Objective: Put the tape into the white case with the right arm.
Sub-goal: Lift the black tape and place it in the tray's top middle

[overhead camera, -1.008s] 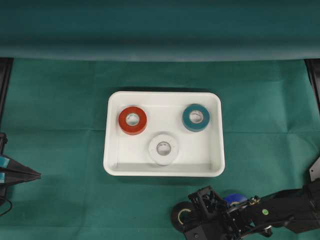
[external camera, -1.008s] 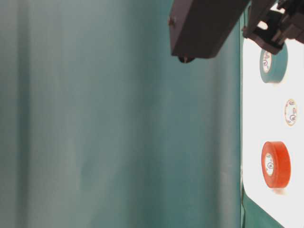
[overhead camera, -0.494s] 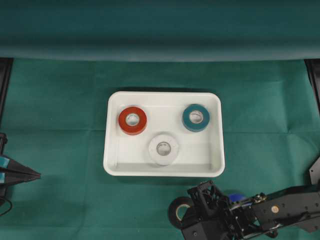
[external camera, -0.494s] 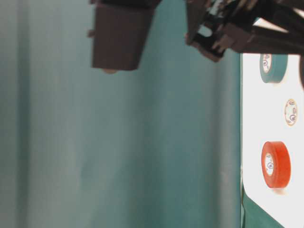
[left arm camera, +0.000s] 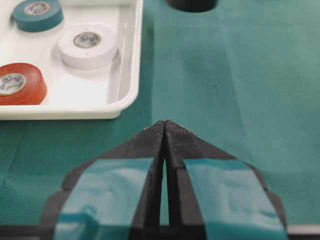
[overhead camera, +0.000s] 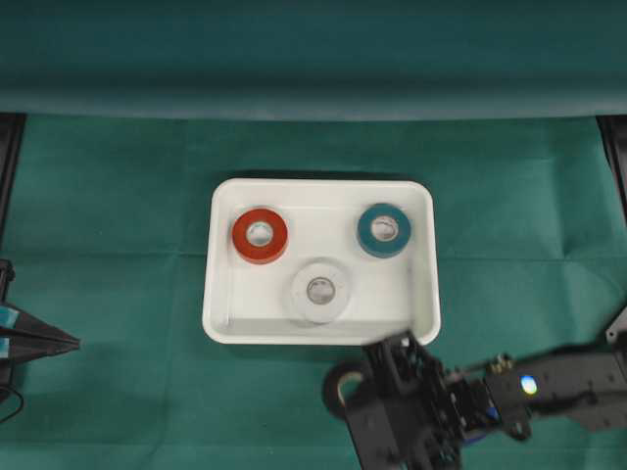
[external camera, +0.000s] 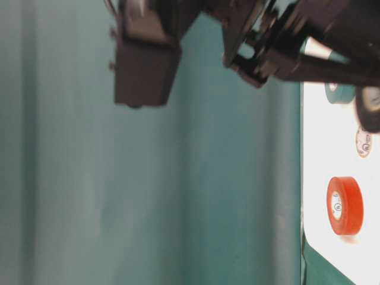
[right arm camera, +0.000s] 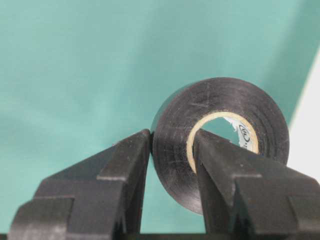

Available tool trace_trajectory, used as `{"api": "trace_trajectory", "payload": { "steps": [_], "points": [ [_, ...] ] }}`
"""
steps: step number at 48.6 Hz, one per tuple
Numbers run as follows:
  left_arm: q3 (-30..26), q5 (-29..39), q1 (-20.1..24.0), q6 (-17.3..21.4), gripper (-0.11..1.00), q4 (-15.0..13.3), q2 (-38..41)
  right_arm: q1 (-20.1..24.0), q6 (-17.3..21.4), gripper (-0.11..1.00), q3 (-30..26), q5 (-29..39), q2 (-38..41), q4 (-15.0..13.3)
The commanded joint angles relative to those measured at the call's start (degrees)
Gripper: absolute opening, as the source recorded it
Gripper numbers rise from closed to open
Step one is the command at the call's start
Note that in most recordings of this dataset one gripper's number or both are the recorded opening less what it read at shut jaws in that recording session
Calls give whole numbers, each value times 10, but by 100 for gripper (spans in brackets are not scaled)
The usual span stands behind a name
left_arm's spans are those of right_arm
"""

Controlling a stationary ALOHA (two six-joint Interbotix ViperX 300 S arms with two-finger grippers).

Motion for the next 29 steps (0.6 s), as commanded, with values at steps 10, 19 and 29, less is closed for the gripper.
{"api": "trace_trajectory", "payload": {
  "steps": [10, 19, 29],
  "points": [
    [-7, -6, 0, 1, 0, 1, 5, -98, -4, 0, -25, -12, -14, -23],
    [-7, -6, 0, 1, 0, 0, 5, -165, -4, 0, -28, -43, -10, -45],
    [-7, -6, 0, 1, 0, 0, 5, -213, -4, 0, -43, -66, 11, -54]
  ]
}}
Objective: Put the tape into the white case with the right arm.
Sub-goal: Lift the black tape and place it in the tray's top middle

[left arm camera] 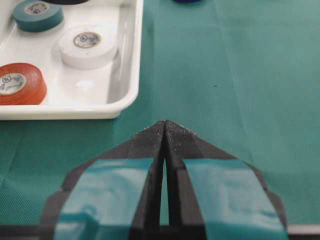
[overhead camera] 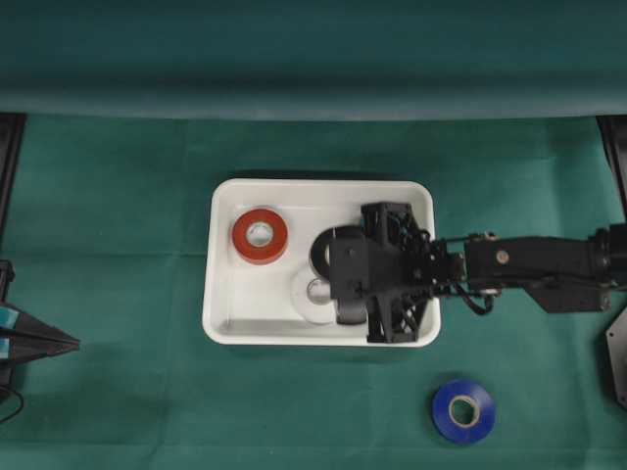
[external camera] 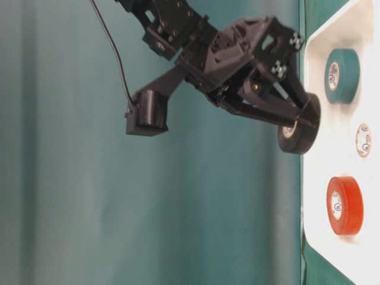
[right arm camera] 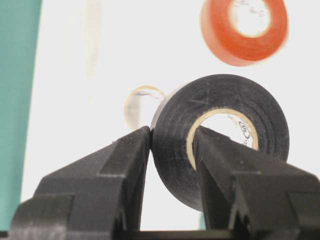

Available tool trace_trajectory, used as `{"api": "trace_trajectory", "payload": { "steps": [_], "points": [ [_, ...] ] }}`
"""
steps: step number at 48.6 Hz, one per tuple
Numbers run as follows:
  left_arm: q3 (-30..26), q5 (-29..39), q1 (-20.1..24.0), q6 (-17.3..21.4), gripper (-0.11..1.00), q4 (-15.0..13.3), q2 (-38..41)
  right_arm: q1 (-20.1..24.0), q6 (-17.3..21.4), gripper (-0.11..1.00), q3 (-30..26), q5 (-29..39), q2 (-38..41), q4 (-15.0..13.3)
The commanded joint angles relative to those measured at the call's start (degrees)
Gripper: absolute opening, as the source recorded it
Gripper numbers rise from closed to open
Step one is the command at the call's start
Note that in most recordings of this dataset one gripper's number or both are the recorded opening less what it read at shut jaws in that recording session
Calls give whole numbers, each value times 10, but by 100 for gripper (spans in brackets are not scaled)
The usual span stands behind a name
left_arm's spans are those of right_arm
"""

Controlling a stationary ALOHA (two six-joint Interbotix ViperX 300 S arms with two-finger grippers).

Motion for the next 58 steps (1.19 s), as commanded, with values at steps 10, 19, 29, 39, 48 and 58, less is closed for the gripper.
{"api": "trace_trajectory", "payload": {
  "steps": [10, 19, 29, 39, 48, 58],
  "points": [
    [-7, -6, 1, 1, 0, -1, 5, -36, -1, 0, -35, -17, 19, -6],
    [-7, -6, 0, 1, 0, -1, 5, -45, -2, 0, -37, -17, 22, -9],
    [-7, -6, 1, 1, 0, -1, 5, -47, -1, 0, -36, -17, 22, -11],
    [-7, -5, 1, 1, 0, -1, 5, -47, -3, 0, -35, -17, 22, -11],
    [-7, -6, 0, 1, 0, -1, 5, -47, -3, 1, -34, -17, 22, -11],
    [-7, -6, 0, 1, 0, -1, 5, -47, -2, 41, -34, -17, 22, -11]
  ]
}}
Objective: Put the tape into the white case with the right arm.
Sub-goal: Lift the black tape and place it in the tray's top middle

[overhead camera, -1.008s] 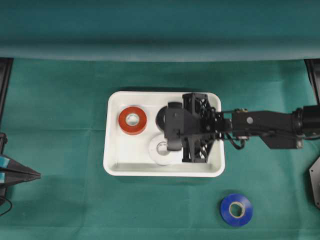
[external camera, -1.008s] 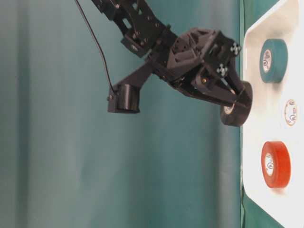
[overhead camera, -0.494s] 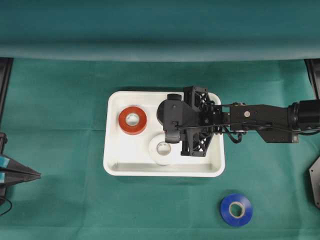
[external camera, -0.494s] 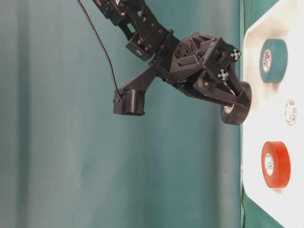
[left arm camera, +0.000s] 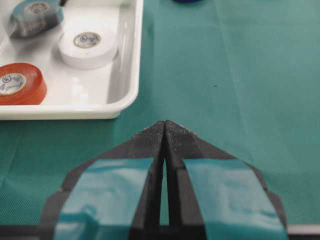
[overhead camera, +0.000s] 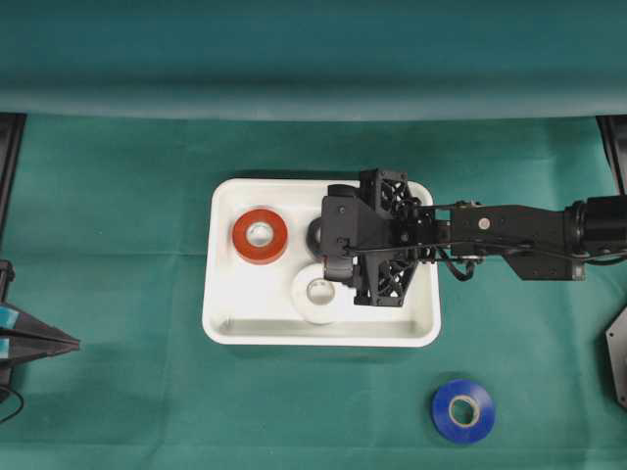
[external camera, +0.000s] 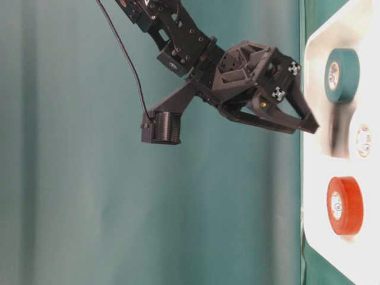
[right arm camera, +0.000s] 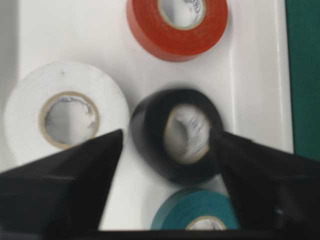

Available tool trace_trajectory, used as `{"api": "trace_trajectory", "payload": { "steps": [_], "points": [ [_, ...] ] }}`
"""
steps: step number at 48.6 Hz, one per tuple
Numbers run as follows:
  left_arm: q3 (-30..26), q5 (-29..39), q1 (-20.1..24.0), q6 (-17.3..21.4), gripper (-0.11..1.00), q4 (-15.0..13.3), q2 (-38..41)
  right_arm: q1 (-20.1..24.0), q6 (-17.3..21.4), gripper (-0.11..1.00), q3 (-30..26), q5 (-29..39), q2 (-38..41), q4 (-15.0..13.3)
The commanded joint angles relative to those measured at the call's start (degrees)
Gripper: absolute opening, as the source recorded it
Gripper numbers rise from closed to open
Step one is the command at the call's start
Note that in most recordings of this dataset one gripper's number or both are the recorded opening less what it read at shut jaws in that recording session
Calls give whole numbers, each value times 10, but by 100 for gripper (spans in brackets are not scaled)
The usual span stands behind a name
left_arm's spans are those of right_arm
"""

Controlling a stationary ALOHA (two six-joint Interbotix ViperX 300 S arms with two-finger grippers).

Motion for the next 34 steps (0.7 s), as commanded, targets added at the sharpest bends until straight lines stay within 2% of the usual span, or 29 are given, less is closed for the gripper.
{"api": "trace_trajectory", "payload": {
  "steps": [1, 5, 7, 20, 34],
  "points": [
    [-7, -6, 0, 1, 0, -1, 5, 1, 1, 48, -11, -4, -9, -1],
    [-7, -6, 0, 1, 0, -1, 5, 1, 2, 73, -12, -4, -11, -1],
    [-7, -6, 1, 1, 0, -1, 5, 2, 2, 80, -11, -4, -12, -2],
    [-7, -6, 0, 1, 0, -1, 5, 2, 5, 78, 15, 10, -40, -1],
    [-7, -6, 1, 1, 0, -1, 5, 11, 7, 78, 125, 41, -155, -1]
  ]
}}
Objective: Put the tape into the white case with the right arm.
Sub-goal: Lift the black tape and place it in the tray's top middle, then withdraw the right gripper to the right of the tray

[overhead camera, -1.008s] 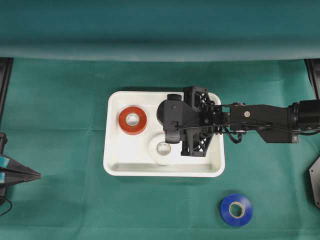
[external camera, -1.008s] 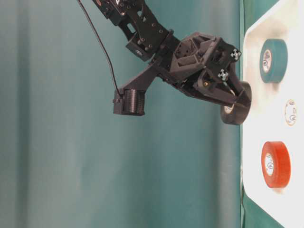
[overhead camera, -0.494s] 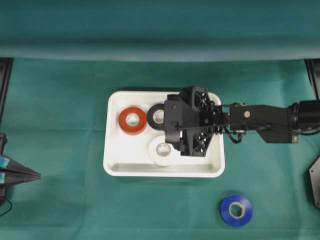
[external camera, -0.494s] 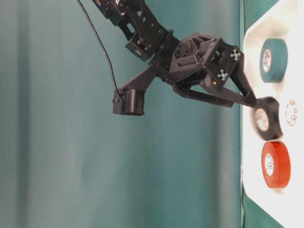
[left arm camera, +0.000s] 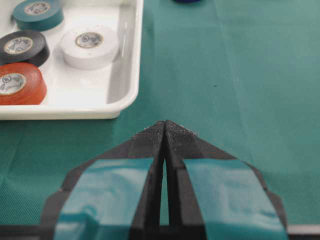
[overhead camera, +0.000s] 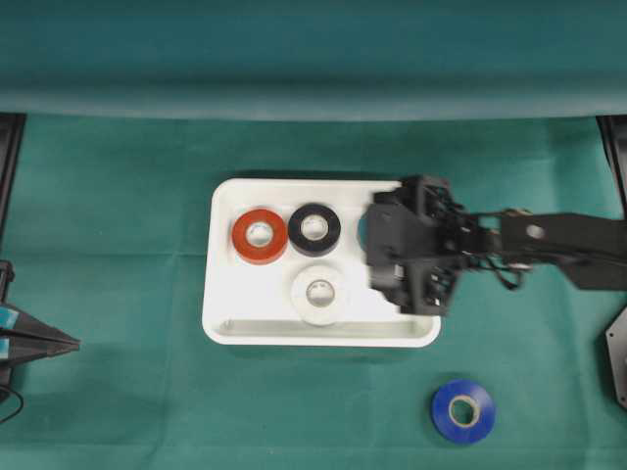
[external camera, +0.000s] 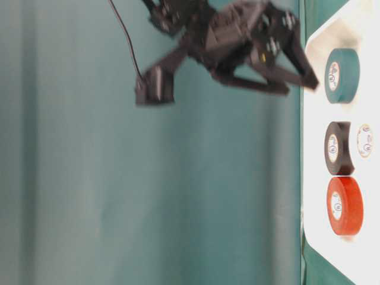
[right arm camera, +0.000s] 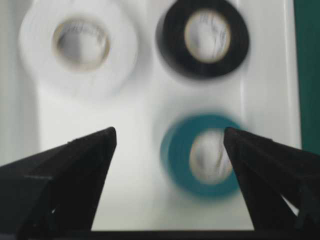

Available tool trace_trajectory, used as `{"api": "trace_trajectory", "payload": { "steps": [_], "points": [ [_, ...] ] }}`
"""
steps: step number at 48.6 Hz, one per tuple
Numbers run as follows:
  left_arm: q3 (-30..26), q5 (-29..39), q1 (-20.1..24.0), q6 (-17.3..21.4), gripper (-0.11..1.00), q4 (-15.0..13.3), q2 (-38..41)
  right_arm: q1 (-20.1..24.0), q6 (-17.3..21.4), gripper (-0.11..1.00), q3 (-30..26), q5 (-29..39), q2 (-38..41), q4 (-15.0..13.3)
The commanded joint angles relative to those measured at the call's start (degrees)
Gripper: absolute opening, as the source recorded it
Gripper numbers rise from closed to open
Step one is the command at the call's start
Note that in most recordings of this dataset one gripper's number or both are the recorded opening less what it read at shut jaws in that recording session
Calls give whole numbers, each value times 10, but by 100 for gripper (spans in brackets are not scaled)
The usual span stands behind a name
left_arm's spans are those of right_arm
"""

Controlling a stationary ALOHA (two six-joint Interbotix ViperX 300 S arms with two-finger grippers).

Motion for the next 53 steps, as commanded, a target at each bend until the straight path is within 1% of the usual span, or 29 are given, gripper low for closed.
{"api": "trace_trajectory", "payload": {
  "steps": [1, 8, 16, 23, 36, 42, 53],
  "points": [
    [-7, -6, 0, 1, 0, 0, 4, 4, 2, 78, 30, 4, -57, 0],
    [-7, -6, 0, 1, 0, 1, 4, 7, 1, 78, 91, 11, -126, 1],
    [-7, -6, 0, 1, 0, 1, 4, 24, 1, 78, 137, 39, -171, 1],
    [-7, -6, 0, 1, 0, 1, 4, 34, 2, 78, 170, 45, -205, 6],
    [-7, -6, 1, 1, 0, 0, 4, 34, 2, 78, 232, 45, -286, 18],
    [-7, -6, 1, 1, 0, 0, 4, 34, 2, 77, 262, 54, -335, 32],
    [-7, -6, 1, 1, 0, 0, 4, 35, 2, 77, 290, 72, -404, 41]
  ]
}}
